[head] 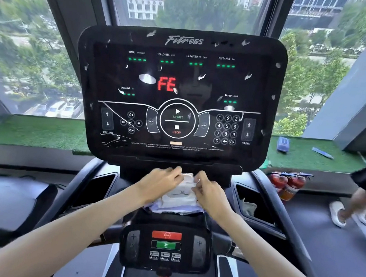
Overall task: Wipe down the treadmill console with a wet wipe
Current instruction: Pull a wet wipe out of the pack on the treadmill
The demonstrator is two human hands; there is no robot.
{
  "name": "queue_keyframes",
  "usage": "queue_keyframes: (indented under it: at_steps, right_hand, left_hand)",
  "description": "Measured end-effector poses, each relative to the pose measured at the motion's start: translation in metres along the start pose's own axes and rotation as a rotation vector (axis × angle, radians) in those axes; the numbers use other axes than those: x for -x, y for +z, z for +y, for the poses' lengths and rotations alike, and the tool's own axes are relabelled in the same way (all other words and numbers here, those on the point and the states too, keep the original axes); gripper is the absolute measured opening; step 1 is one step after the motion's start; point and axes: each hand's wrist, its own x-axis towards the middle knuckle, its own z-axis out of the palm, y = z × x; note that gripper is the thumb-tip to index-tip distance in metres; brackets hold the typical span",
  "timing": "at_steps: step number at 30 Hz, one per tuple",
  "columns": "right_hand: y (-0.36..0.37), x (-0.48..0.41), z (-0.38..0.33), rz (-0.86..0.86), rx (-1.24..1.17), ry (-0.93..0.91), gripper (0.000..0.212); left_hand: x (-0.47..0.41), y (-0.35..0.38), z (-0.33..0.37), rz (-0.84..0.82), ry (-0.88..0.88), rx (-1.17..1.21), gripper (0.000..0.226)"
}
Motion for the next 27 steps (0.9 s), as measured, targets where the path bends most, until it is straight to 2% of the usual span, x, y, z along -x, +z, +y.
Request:
queue_keyframes:
  at_steps: [2, 6, 9, 14, 21, 27]
  right_hand:
    - [0.002, -0.002, 0.0, -0.031, 0.033, -0.043, 0.004]
    - [0.011, -0.011, 0.0, -0.143, -0.004, -0.031, 0.028]
    - [0.012, -0.013, -0.002, -0.125, -0.085, 0.046, 0.045]
    - [0.005, -0.011, -0.004, -0.099, -0.151, 0.133, 0.04]
    - [0.002, -0.01, -0.008, -0.096, -0.142, 0.133, 0.039]
    - [0.004, -0.009, -0.009, -0.083, -0.093, 0.194, 0.033]
  left_hand:
    - [0.005, 0.002, -0.001, -0.036, 0.038, 0.024, 0.037]
    - [0.004, 0.015, 0.01, -0.076, -0.056, 0.319, 0.024]
    - [-0.003, 0.029, 0.021, -0.189, -0.166, 0.503, 0.037]
    - [-0.016, 0.035, 0.024, -0.286, -0.187, 0.552, 0.031]
    - [-0.02, 0.034, 0.024, -0.182, -0.138, 0.486, 0.021]
    - [-0.02, 0.035, 0.019, -0.254, -0.02, 0.426, 0.014]
